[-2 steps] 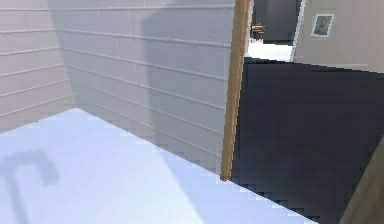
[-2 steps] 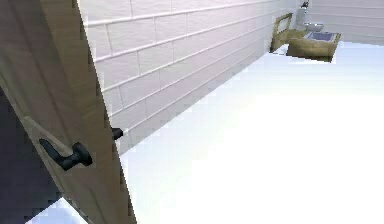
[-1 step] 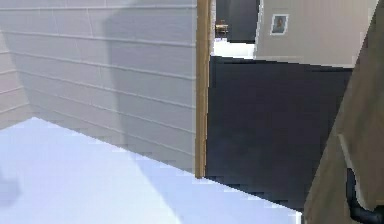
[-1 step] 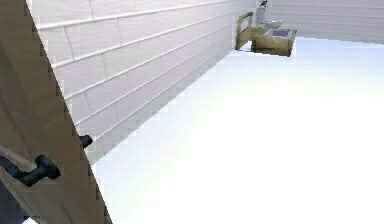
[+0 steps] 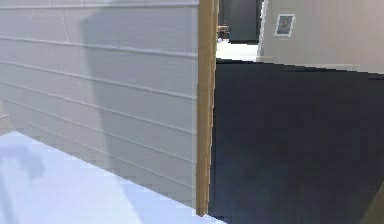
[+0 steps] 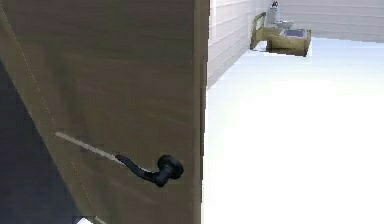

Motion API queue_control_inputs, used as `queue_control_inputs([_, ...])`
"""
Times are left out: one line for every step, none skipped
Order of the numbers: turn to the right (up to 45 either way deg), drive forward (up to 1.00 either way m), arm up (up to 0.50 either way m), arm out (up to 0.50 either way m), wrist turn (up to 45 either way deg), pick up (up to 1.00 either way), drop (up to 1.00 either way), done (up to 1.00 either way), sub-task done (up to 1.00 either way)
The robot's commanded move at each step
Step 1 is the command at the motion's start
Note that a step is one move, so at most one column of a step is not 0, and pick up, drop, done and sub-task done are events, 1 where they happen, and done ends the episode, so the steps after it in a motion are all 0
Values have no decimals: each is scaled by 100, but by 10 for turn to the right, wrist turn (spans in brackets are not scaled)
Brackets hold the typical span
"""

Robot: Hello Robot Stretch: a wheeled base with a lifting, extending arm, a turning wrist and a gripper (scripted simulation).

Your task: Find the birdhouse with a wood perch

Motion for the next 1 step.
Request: queue_control_inputs([-90, 0, 0, 0, 0, 0, 0, 0, 0])
